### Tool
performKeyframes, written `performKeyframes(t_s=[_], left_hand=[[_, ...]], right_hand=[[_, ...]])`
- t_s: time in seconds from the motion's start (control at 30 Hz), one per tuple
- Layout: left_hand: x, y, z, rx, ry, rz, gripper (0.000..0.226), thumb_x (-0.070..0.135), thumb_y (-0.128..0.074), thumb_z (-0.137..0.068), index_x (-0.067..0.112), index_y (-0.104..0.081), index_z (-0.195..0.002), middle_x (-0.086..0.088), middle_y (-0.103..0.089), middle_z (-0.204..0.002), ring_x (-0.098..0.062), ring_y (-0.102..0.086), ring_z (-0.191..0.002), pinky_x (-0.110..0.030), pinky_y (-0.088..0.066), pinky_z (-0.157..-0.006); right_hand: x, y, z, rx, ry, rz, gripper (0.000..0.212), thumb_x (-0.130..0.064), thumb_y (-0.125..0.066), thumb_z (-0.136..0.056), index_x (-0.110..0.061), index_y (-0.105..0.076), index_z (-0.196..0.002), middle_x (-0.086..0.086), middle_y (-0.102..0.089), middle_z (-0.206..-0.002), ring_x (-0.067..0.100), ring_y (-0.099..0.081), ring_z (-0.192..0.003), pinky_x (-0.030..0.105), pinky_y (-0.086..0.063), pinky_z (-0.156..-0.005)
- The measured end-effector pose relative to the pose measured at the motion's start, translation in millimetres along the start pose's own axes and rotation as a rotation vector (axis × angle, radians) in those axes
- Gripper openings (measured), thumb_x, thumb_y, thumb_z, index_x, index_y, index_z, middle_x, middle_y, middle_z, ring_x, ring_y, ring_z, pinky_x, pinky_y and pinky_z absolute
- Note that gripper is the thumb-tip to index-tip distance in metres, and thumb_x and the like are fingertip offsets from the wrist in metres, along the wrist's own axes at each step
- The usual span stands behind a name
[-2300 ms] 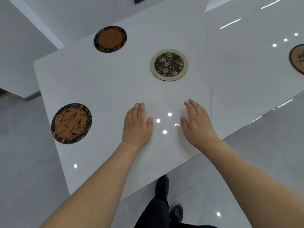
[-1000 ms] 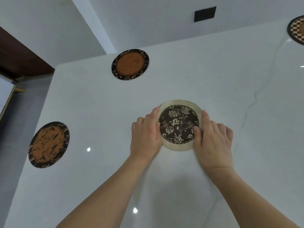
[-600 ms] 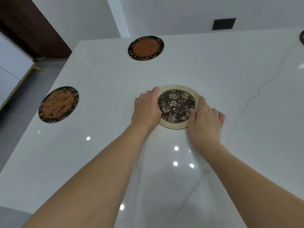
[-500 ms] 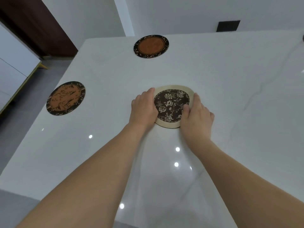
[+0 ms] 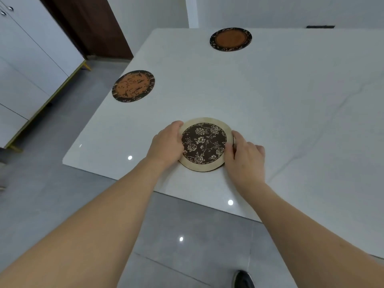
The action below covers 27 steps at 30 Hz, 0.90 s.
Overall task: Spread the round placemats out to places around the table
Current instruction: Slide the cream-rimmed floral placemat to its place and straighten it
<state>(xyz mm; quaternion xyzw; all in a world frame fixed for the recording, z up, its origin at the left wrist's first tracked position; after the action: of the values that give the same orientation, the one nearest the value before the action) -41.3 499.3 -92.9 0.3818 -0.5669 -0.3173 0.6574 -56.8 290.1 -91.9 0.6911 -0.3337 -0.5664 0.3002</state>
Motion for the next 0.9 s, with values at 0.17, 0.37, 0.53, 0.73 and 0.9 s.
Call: performKeyframes(t_s=[0.17,0.37,0.53,0.73,0.9], left_hand=[[-20.6,2.1,34.5,0.027,-0.068,-0.021,0.041,0.016,-0.039,-0.099,0.015,-0.045,-0.14,-0.005,-0.058,-0.135,-0.028,-0.051,-0.124,-0.044,-0.033,-0.108],[-17.9,0.6,45.2,0.214,-0.161,-0.091,0.035,0.02,-0.037,-0.098,0.014,-0.052,-0.128,-0.003,-0.064,-0.116,-0.028,-0.056,-0.104,-0.043,-0.034,-0.095],[-18.2,4.9,48.9,0.273,-0.158,-0.073,0.033,0.022,-0.034,-0.099,0.015,-0.055,-0.124,0.0,-0.067,-0.107,-0.025,-0.058,-0.098,-0.039,-0.035,-0.093],[-19.4,7.4,48.8,0.298,-0.142,-0.064,0.03,0.018,-0.036,-0.097,0.014,-0.058,-0.117,-0.002,-0.068,-0.1,-0.026,-0.058,-0.092,-0.038,-0.035,-0.088],[-20.1,8.5,50.3,0.305,-0.132,-0.037,0.028,0.016,-0.037,-0.096,0.013,-0.059,-0.114,-0.001,-0.068,-0.094,-0.025,-0.058,-0.088,-0.037,-0.035,-0.089]], right_hand=[[-11.7,-1.0,36.9,-0.049,0.039,-0.061,0.041,-0.026,-0.042,-0.092,-0.015,-0.047,-0.131,-0.006,-0.058,-0.059,0.021,-0.053,-0.064,0.033,-0.034,-0.096],[-12.7,-9.9,25.6,-0.053,0.022,0.064,0.051,-0.026,-0.037,-0.09,-0.011,-0.039,-0.139,0.0,-0.063,-0.055,0.029,-0.057,-0.065,0.035,-0.037,-0.09],[-11.9,-2.3,24.6,0.075,-0.007,0.274,0.03,-0.02,-0.033,-0.095,-0.01,-0.06,-0.103,0.008,-0.061,-0.059,0.033,-0.057,-0.066,0.041,-0.034,-0.079],[-8.9,-3.6,24.2,0.087,-0.016,0.185,0.03,-0.02,-0.036,-0.092,-0.012,-0.065,-0.093,0.01,-0.065,-0.066,0.032,-0.059,-0.074,0.039,-0.029,-0.081],[-7.4,-2.1,25.0,0.099,-0.023,0.098,0.031,-0.022,-0.037,-0.09,-0.016,-0.066,-0.102,0.007,-0.069,-0.073,0.029,-0.062,-0.079,0.035,-0.028,-0.087]])
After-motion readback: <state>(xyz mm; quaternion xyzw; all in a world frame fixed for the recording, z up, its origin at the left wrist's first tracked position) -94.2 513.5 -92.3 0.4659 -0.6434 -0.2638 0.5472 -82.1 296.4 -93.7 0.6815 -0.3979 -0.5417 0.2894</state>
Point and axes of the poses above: each hand's wrist, its own z-axis away from the middle knuckle, its own y-axis out of the back of the hand, x = y × z, the point moved 8 cm from there along -z, towards the middle knuckle
